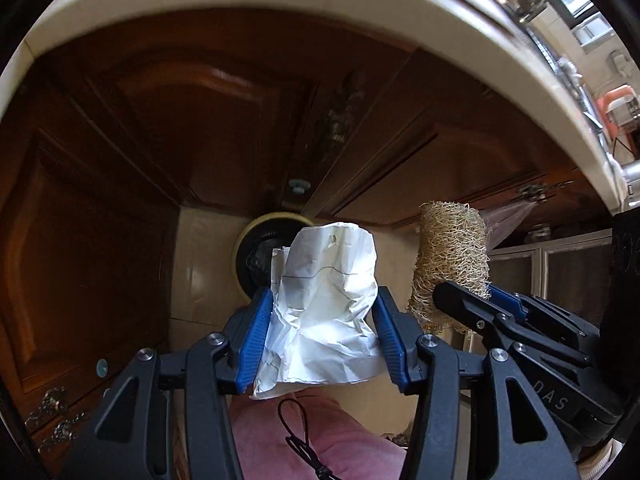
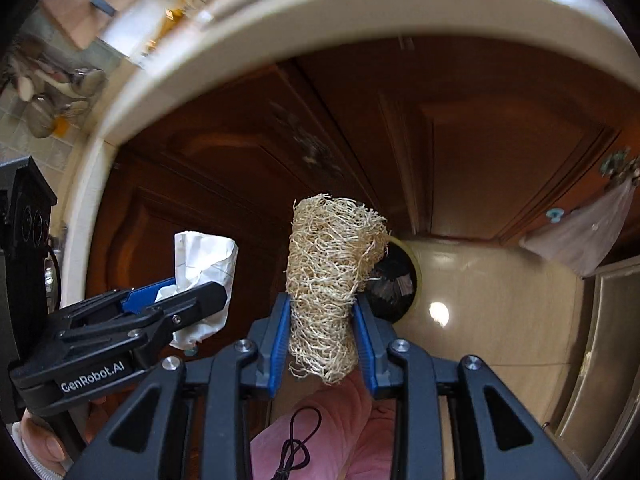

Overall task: Collect trash
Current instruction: 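Lift the paper bag and loofah and carry both down over the bin, then open the left tool over the bin while the right tool releases the loofah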

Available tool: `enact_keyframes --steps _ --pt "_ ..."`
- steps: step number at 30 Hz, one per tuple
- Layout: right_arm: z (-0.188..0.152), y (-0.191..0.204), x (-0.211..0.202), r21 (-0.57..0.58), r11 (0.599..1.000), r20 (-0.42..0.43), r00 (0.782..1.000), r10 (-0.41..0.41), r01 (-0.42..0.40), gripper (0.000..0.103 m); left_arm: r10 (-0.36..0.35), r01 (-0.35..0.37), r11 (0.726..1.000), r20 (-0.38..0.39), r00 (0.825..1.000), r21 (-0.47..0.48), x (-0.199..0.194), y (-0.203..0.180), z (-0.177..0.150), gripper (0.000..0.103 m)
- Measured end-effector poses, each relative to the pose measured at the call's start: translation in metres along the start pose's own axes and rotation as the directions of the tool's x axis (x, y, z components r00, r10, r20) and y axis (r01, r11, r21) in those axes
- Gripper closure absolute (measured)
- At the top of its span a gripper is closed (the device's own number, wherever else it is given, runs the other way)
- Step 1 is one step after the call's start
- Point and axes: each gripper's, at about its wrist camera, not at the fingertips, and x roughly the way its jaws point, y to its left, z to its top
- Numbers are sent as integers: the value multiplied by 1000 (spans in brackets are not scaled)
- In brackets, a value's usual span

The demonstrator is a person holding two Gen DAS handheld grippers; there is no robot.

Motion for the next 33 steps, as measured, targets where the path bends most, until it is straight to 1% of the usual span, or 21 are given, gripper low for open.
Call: enact_keyframes --steps 3,5,10,12,14,17,18,19,20,23,27,33 --pt "-3 -14 37 23 1000 -44 999 -10 11 72 3 -3 1000 -39 999 -10 41 13 1 53" --pt "-7 -26 68 49 998 -90 996 -20 24 72 10 -12 1000 -69 998 -21 68 21 2 53" --pt "-18 -55 142 97 993 -204 978 -40 60 71 0 -6 999 -151 989 -40 140 38 5 53" --pt "-19 -62 163 111 991 -238 970 -46 74 71 -10 1 999 -191 982 -52 167 43 7 53" --pt "-20 -68 180 117 990 -261 964 -48 81 70 -5 -8 998 -224 975 -58 190 47 11 52" --pt "-20 -69 198 121 989 -288 957 -48 86 69 -3 -13 998 -255 967 -61 210 53 14 50" --pt "-19 -68 203 119 989 -296 954 -47 86 68 -6 -10 998 -259 966 -62 213 56 15 49" --pt "-18 -67 207 117 989 -302 952 -48 87 67 -7 -9 998 -261 965 -62 215 59 16 44" --pt "-17 -67 210 114 989 -307 950 -51 90 66 -5 -11 998 -263 965 -61 216 61 19 35" --pt "-12 -61 218 106 990 -313 948 -57 94 64 12 -27 998 -259 966 -54 216 66 25 20" --pt "-8 -59 215 79 990 -312 946 -87 117 59 36 -54 997 -267 963 -60 214 71 32 18" --pt "-3 -48 213 64 992 -313 946 -86 112 55 55 -79 993 -258 965 -85 205 82 38 18"
